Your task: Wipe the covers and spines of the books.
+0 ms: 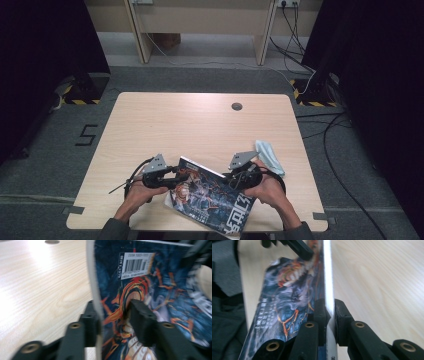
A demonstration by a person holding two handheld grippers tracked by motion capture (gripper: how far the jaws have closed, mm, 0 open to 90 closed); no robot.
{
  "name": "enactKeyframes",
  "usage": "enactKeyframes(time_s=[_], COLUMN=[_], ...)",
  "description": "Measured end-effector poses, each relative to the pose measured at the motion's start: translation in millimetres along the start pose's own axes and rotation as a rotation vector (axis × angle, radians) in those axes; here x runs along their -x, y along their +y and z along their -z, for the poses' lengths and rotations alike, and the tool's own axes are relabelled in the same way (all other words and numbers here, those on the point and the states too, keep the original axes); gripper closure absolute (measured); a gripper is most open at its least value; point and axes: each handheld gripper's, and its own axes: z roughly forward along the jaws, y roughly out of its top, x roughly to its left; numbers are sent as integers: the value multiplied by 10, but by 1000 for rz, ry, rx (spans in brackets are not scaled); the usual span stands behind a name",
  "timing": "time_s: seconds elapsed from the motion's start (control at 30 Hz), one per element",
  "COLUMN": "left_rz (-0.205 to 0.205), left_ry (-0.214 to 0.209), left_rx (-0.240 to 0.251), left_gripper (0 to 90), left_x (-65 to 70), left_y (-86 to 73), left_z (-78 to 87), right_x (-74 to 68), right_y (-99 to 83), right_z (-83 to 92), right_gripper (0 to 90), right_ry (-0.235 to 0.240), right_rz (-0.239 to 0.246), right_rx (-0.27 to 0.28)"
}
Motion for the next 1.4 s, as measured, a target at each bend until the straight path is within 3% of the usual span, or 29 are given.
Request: enactKeyframes(time_s=[0.13,0.27,0.33,0.47,0.57,0.67,0.77,0.87,1.0,1.2,1.4], left_rz=[-27,-90,-118,-133,-118,-113,-98,-81,-60,-62,-55], left_ry=[11,35,47,100,128,178,222,270,303,290,277], left_rx=[-1,-4,-9,-40,-36,-35,-30,-30,-33,-46,-51], left_gripper=[695,747,763,785,791,793,797,797,798,809,811], left_x=[55,154,194,219,215,208,177,138,92,158,228], left_y=[9,27,30,10,9,9,2,-10,-24,-32,-71], left_z=[25,75,95,95,127,159,187,214,253,304,348], right_x=[32,72,95,173,252,373,492,585,661,761,853], right_y=[-2,-15,-35,-55,-87,-158,-263,-367,-440,-557,-678], right_z=[14,-12,-31,15,131,242,310,359,405,407,373], right_gripper=[792,739,719,643,598,545,508,505,464,451,362], right_ry=[-20,-44,-40,-81,-116,-180,-275,-303,-359,-410,-454], right_rz=[10,6,-5,-66,-130,-198,-266,-326,-352,-383,-433], right_rx=[-12,-37,-42,-3,28,59,34,30,18,9,13])
